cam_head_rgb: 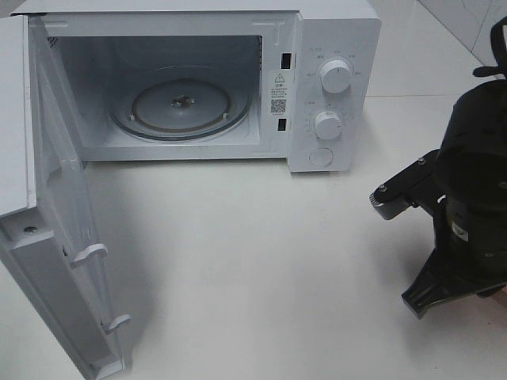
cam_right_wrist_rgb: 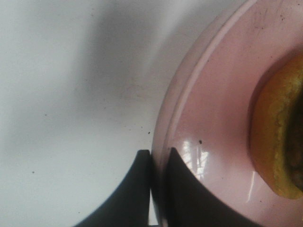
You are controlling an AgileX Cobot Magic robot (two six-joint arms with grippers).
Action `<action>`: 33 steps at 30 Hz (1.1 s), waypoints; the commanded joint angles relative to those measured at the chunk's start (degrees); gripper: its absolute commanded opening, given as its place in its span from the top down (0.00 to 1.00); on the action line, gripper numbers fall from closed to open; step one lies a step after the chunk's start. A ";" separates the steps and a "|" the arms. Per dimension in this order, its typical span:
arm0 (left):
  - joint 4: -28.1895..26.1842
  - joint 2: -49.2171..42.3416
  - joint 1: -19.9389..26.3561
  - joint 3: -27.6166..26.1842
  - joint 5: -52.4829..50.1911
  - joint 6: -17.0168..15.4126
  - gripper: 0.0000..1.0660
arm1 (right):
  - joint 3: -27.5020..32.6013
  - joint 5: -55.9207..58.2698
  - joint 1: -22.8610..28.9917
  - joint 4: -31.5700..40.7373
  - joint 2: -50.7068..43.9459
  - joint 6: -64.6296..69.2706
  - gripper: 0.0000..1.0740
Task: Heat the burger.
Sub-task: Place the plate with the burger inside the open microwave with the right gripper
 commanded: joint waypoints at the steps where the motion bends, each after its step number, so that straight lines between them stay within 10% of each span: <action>1: -0.17 -1.03 -0.06 0.11 -0.69 0.06 0.15 | 0.06 2.41 1.78 -2.46 -0.34 0.52 1.00; 33: -0.17 -1.03 -0.06 0.11 -0.69 0.06 0.15 | 0.06 0.46 22.80 -13.52 -0.34 0.52 0.99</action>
